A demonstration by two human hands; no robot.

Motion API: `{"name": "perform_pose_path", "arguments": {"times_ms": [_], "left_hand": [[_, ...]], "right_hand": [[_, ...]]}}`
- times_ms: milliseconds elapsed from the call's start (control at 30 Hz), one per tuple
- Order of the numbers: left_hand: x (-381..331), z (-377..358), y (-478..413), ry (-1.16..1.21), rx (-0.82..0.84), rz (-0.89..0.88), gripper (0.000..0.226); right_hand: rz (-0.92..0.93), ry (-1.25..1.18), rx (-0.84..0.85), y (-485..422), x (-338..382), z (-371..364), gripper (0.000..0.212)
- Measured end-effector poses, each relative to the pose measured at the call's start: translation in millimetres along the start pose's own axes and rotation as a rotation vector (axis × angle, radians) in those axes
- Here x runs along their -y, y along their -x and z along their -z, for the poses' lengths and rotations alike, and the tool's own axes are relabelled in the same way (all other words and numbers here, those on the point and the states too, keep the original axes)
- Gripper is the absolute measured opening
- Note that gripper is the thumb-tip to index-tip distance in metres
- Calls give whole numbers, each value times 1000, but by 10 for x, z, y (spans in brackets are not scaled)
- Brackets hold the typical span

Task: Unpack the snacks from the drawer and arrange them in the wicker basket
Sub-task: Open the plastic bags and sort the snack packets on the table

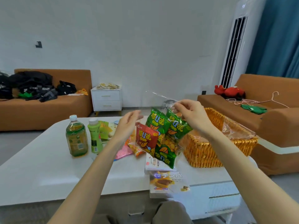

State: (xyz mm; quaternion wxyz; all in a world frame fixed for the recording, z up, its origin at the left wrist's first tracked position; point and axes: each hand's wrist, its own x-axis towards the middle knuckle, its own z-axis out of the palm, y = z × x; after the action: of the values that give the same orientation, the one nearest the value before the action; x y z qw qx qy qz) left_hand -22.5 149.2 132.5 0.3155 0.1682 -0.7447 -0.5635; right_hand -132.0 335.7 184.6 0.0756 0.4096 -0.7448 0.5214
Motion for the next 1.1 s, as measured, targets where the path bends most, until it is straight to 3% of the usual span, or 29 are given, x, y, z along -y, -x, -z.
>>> {"name": "perform_pose_path", "arguments": {"times_ms": [400, 633, 833, 933, 1033, 1100], "left_hand": [[-457, -1410, -244, -266, 192, -118, 47], [-238, -2237, -509, -617, 464, -215, 52], [106, -2806, -963, -1081, 734, -286, 46], [204, -2962, -1143, -1273, 860, -305, 65], [321, -3076, -1237, -1474, 910, -356, 46], [355, -3123, -1293, -1534, 847, -413, 27]], "right_hand": [[-99, 208, -405, -251, -330, 1227, 25], [-205, 307, -566, -373, -810, 1697, 25], [-275, 373, -648, -558, -1233, 1884, 28], [-273, 386, -675, -672, -1429, 1936, 28], [-279, 410, -672, -710, -1624, 1958, 28], [-276, 437, -655, -730, -1741, 1965, 29]]}}
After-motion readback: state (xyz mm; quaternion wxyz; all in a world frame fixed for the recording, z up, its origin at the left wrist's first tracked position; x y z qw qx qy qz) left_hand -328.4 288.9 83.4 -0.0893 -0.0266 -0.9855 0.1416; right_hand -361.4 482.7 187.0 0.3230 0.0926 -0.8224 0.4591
